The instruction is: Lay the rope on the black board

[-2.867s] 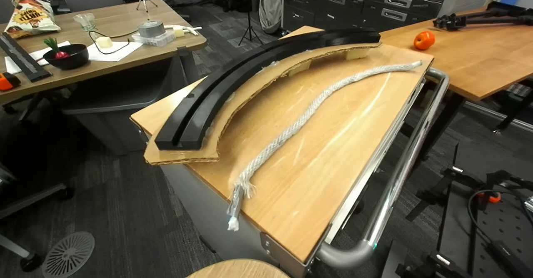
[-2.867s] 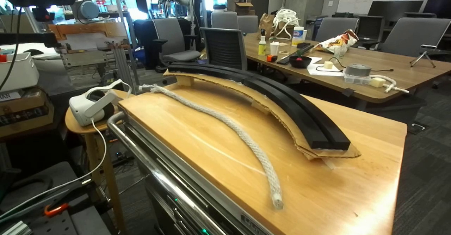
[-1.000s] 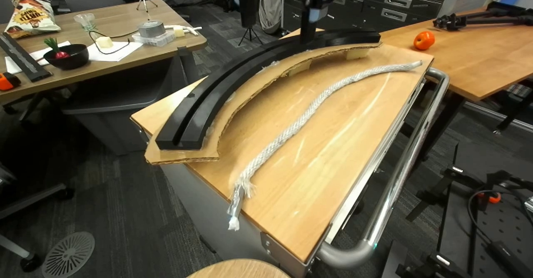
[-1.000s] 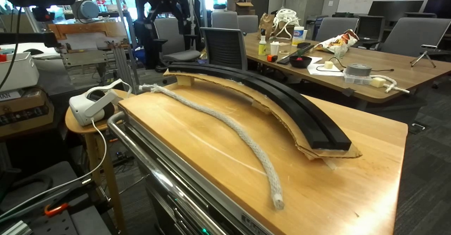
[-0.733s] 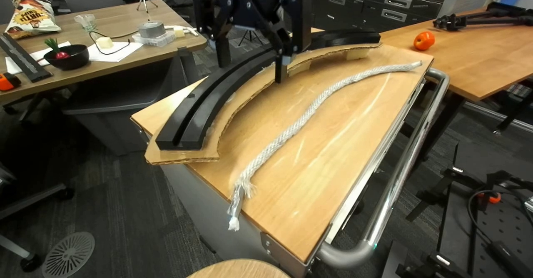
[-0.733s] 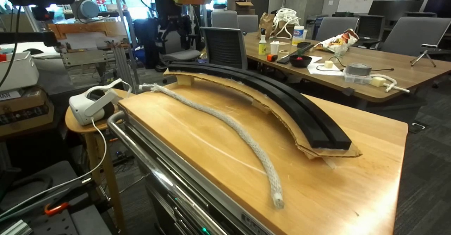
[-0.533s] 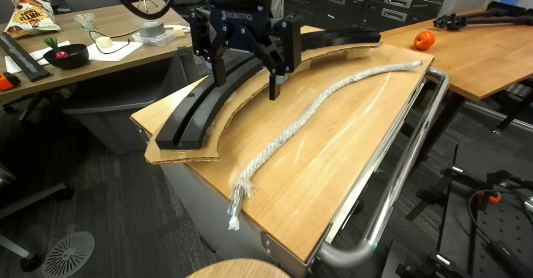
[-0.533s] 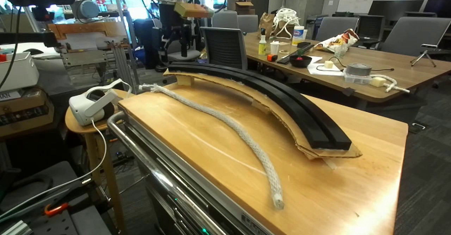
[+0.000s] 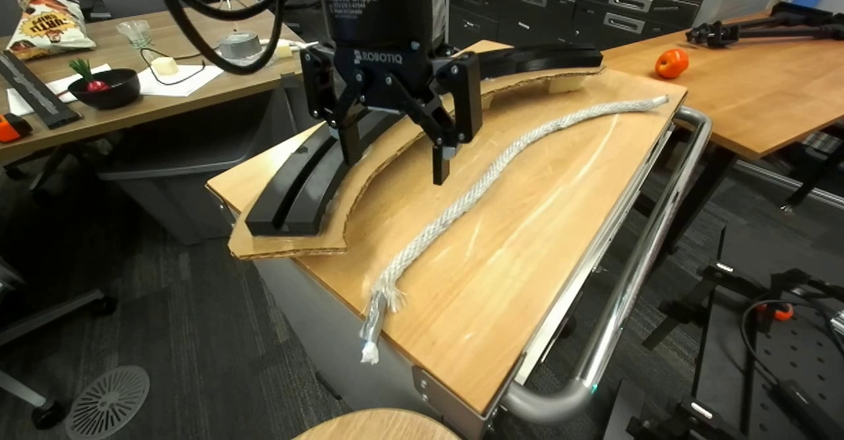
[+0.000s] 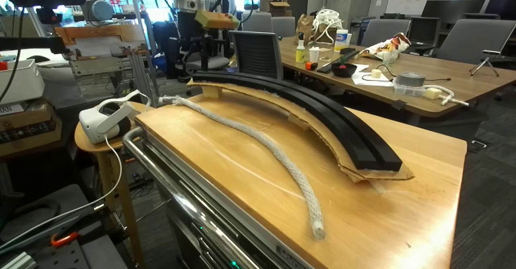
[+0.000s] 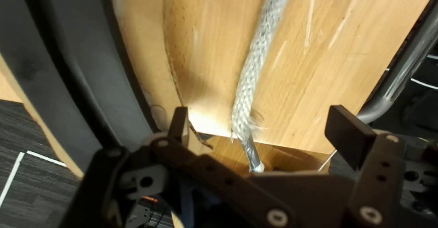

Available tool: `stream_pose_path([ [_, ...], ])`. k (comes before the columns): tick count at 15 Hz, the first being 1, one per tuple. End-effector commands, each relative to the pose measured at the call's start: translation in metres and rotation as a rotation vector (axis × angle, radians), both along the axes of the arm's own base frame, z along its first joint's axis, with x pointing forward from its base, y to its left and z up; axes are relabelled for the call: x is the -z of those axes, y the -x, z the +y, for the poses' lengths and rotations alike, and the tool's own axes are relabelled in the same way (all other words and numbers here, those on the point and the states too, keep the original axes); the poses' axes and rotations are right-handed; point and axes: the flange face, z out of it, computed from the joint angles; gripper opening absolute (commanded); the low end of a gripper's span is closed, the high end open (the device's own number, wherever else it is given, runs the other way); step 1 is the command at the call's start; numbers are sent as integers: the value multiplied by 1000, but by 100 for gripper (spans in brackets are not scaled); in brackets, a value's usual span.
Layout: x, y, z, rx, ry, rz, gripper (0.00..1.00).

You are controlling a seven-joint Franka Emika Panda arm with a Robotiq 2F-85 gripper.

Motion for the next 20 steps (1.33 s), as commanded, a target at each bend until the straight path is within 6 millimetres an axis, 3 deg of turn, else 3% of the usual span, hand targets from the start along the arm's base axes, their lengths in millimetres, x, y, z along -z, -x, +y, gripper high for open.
stream_pose_path([
  [1,19,6,13,-41,-67,19,100],
  [5,40,16,20,-52,-128,56,100],
  [10,62,22,14,-36,-189,109,100],
  [19,92,13,6,20,-234,175,100],
  [20,94,13,6,24,-234,179,90],
])
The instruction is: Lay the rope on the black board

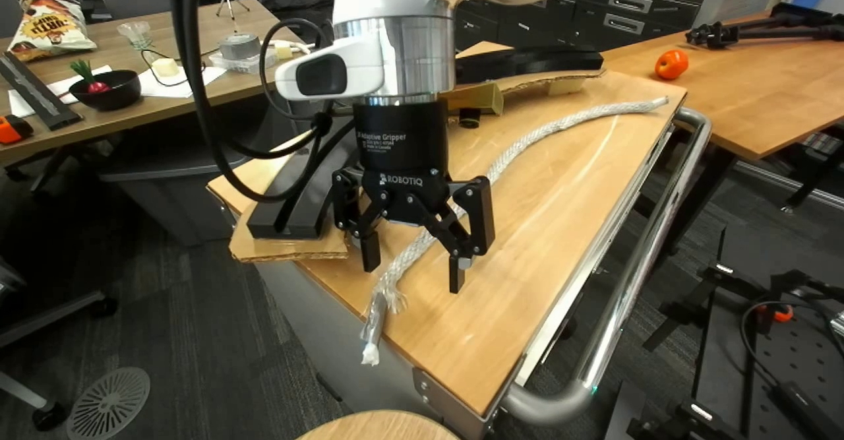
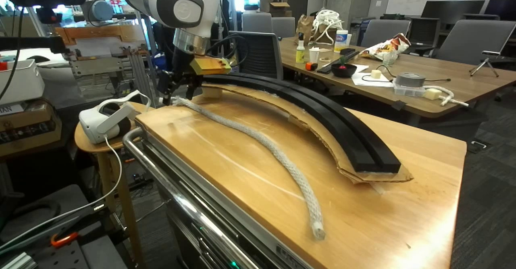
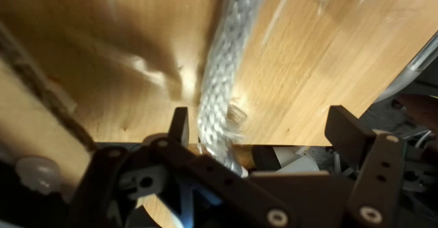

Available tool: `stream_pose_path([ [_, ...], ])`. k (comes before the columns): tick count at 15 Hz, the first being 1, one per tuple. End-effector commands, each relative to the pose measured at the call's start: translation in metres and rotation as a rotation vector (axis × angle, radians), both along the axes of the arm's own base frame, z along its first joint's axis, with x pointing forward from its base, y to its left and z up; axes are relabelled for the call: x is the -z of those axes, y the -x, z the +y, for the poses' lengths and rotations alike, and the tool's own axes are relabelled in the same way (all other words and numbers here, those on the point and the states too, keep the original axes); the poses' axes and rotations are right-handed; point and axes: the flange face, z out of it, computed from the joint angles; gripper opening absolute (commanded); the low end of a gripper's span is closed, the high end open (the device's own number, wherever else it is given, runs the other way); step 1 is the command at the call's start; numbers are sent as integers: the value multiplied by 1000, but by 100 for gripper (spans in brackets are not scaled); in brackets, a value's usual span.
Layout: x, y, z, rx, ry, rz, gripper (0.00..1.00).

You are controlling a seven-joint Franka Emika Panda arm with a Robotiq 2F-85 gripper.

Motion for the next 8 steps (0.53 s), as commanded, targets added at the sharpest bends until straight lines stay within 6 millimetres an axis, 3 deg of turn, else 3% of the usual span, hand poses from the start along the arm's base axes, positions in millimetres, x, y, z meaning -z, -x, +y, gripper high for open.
stream_pose_path([
  [1,4,-8,0,14,-32,5,74],
  [8,6,-12,-2,34,-18,-3,20],
])
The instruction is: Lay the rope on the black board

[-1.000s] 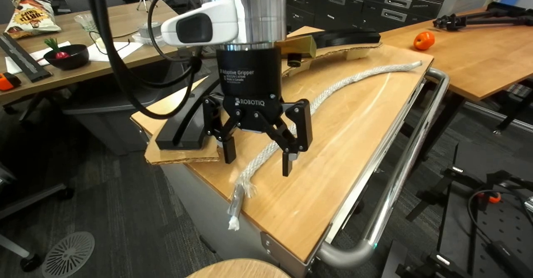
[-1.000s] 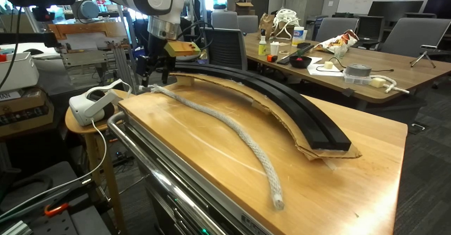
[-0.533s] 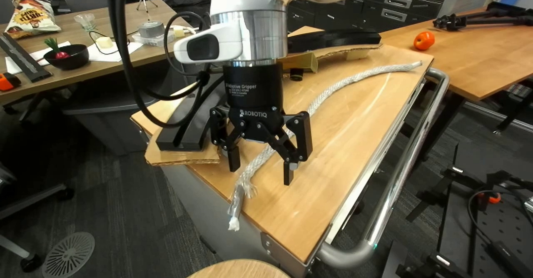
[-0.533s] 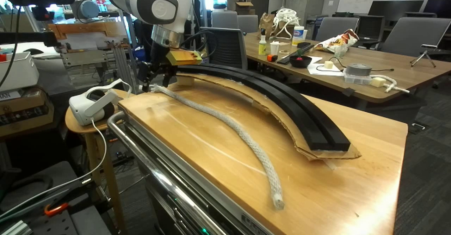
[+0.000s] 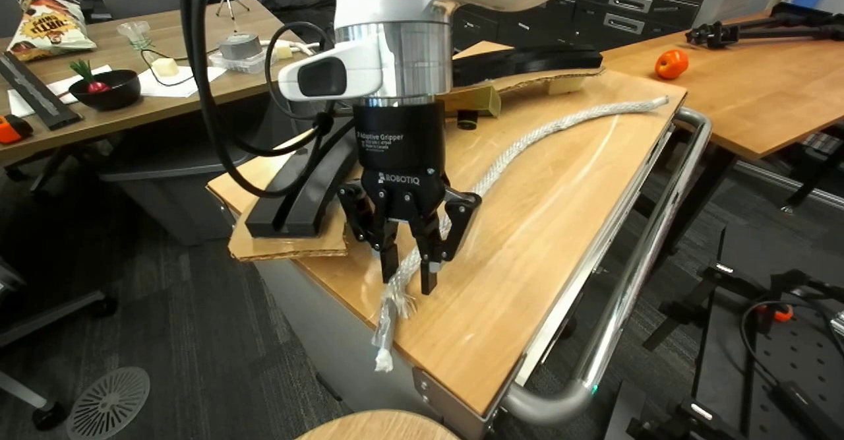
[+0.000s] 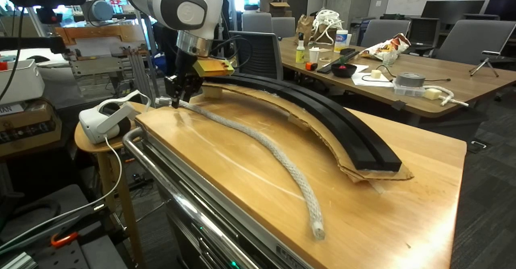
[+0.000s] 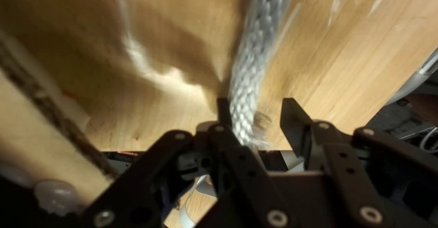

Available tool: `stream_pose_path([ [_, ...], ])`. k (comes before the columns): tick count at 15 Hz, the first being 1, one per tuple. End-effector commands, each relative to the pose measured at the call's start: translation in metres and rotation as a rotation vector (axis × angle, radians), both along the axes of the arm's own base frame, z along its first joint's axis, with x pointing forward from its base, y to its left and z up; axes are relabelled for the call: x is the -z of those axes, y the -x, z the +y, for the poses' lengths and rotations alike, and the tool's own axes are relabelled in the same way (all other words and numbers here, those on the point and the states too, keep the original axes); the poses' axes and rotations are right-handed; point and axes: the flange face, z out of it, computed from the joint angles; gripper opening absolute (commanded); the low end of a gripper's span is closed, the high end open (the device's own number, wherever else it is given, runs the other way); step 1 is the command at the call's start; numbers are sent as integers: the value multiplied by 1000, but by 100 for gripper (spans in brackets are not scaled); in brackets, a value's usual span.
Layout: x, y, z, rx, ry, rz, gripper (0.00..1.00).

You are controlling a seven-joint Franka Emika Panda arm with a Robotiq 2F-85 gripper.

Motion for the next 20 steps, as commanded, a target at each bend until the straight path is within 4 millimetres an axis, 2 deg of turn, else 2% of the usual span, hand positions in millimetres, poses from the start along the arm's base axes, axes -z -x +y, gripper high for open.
stream_pose_path([
  [1,1,-6,3,17,-13,-4,13],
  [2,0,-6,3,22,-8,-8,5],
  [4,-9,-5,-2,63,14,-46,0],
  [7,-49,-5,-3,148,60,-200,3],
  [10,-96,-15,8,110,189,-315,3],
  [13,-141,-35,18,30,347,-412,3],
  [15,-161,-52,17,-46,451,-454,3],
  [18,-172,-82,10,-100,534,-487,3],
  [20,-161,-103,7,-86,489,-435,3],
])
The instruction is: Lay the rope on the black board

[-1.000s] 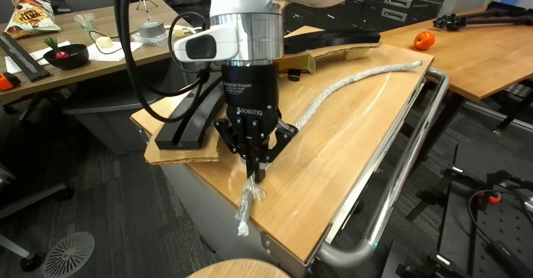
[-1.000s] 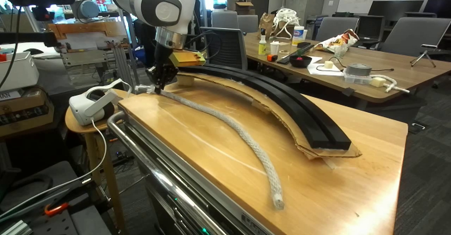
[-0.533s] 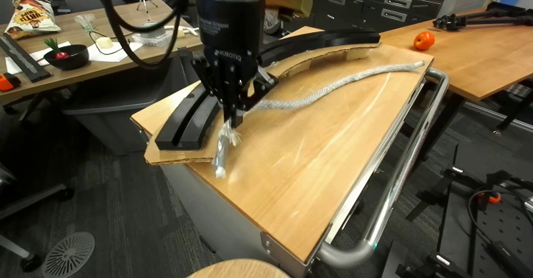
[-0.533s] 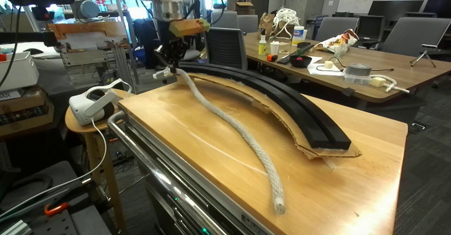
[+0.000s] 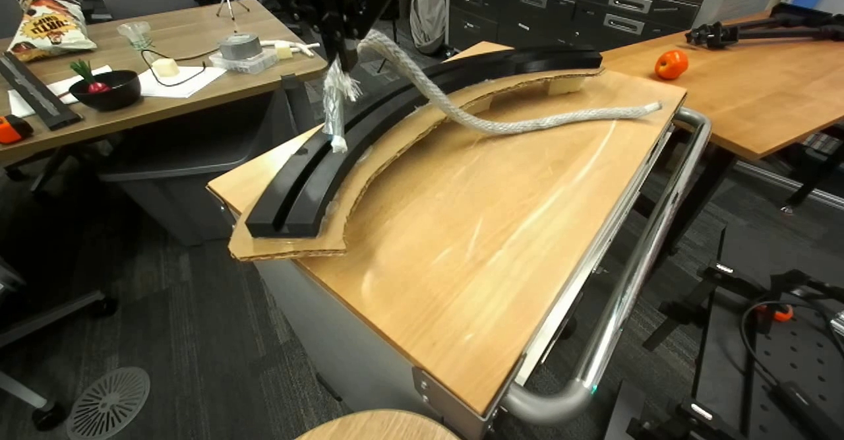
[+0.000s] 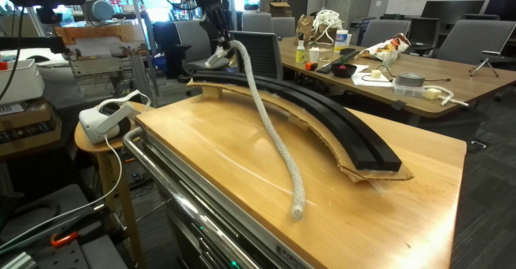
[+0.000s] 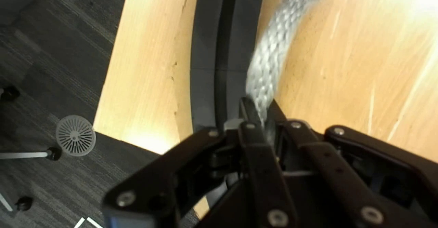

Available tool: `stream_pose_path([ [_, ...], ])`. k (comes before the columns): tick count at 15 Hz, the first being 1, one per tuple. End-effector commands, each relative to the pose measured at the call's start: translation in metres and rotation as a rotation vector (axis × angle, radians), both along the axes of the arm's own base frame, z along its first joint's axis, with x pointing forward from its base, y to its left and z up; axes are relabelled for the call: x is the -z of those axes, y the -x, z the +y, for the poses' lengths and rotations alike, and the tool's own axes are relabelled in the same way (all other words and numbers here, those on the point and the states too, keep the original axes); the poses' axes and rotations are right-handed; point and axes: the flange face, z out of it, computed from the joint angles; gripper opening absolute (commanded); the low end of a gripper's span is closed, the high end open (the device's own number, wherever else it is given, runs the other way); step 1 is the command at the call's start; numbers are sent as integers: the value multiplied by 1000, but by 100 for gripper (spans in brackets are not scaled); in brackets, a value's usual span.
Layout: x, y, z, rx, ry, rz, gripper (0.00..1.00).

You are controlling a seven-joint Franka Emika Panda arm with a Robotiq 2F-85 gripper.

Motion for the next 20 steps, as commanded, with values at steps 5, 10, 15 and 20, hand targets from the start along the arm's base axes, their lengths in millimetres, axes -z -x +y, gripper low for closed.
stream_pose_path([
  [5,31,-75,-3,67,-207,174,3],
  [10,39,-89,-8,136,-328,291,3],
  [15,36,-91,-10,155,-372,371,3],
  [20,46,-90,-1,133,-336,440,3],
])
